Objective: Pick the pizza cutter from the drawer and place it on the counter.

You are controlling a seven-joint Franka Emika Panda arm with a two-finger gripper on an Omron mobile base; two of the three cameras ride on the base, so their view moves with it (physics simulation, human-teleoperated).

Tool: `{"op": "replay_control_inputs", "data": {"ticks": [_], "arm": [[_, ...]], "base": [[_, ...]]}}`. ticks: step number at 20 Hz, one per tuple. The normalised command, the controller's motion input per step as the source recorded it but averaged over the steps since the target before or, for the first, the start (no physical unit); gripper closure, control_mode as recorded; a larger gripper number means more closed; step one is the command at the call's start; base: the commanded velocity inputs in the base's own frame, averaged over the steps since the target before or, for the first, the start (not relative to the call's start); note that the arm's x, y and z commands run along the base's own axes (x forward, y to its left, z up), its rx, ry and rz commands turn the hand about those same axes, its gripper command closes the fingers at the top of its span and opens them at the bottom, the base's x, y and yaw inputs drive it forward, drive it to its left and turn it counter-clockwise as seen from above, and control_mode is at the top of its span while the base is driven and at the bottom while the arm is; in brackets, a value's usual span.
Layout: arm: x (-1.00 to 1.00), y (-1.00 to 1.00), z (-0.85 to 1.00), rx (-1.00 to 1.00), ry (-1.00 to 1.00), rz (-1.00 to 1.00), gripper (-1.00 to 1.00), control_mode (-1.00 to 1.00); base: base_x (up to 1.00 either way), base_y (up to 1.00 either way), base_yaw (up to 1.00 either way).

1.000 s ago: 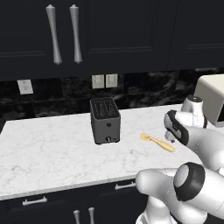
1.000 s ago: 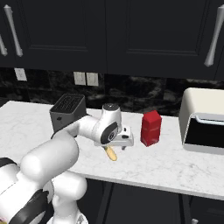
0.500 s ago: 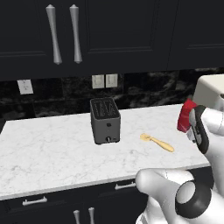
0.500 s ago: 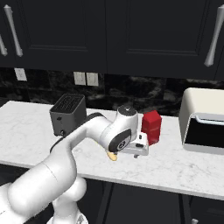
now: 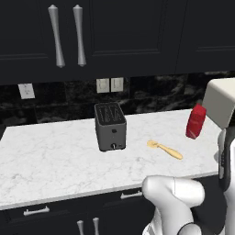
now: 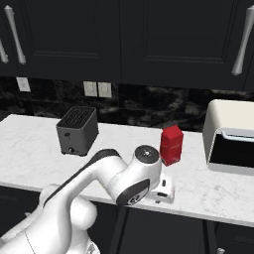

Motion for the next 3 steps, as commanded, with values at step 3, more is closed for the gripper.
{"op": "replay_control_inputs", "data": {"ticks": [3], "arm": [[-0.09,0.03,-0.02,-0.03,-0.01,0.00,-1.00,-1.00]], "base": [[0.00,0.00,0.00]]}}
